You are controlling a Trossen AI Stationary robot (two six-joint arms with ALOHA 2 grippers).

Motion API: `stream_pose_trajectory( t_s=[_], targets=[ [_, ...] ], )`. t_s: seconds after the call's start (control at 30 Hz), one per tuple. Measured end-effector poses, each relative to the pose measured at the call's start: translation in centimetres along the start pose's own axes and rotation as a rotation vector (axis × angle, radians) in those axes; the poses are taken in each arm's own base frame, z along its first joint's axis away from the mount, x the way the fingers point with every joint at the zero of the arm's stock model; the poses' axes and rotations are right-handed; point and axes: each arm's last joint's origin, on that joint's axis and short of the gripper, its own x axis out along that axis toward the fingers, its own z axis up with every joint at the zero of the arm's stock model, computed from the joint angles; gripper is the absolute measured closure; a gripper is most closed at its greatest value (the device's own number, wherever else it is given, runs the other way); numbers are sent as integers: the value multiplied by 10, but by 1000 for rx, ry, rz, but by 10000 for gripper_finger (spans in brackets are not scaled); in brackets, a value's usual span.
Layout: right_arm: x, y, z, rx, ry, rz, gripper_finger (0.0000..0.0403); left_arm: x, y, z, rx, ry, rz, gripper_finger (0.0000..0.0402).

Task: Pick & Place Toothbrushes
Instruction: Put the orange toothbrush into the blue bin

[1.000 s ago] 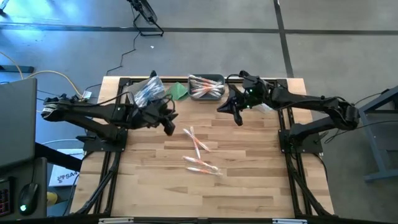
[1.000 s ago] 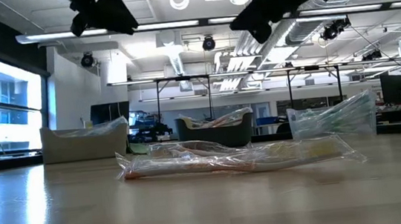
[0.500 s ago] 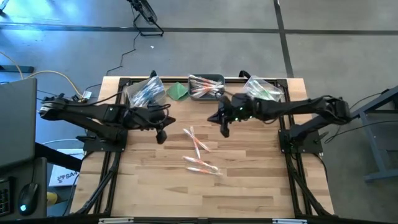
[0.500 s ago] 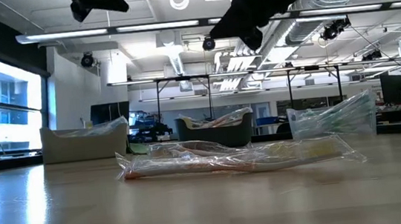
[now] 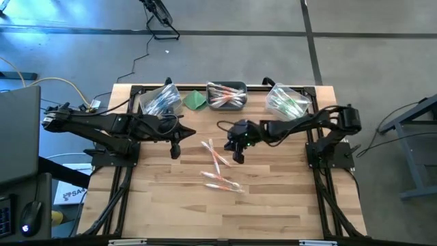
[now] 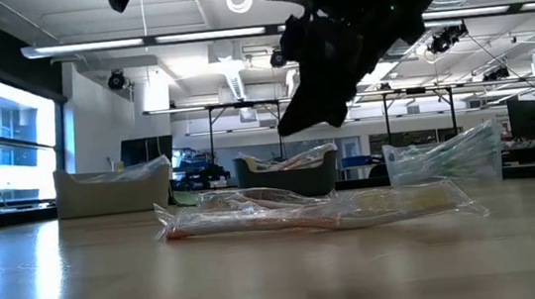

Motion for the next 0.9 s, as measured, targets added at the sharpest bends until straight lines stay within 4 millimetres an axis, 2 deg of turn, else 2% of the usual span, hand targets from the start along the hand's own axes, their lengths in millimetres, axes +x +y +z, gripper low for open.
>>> stream_pose_trajectory(
  t_s=[0.23, 0.4, 0.57, 0.9],
  targets=[
    [23, 11, -18, -25, 68, -13, 257, -1, 0, 2, -8, -17, 2, 401],
    [39, 22, -29, -57, 65, -57, 212, -1, 1, 2, -11, -21, 15, 401],
    [53, 26, -39, -36, 64, -58, 191, -1, 1, 2, -12, -24, 31, 401],
    [70, 22, -56, -28, 102, -108, 194, -1, 1, 3, -38, -31, 30, 401]
  ],
)
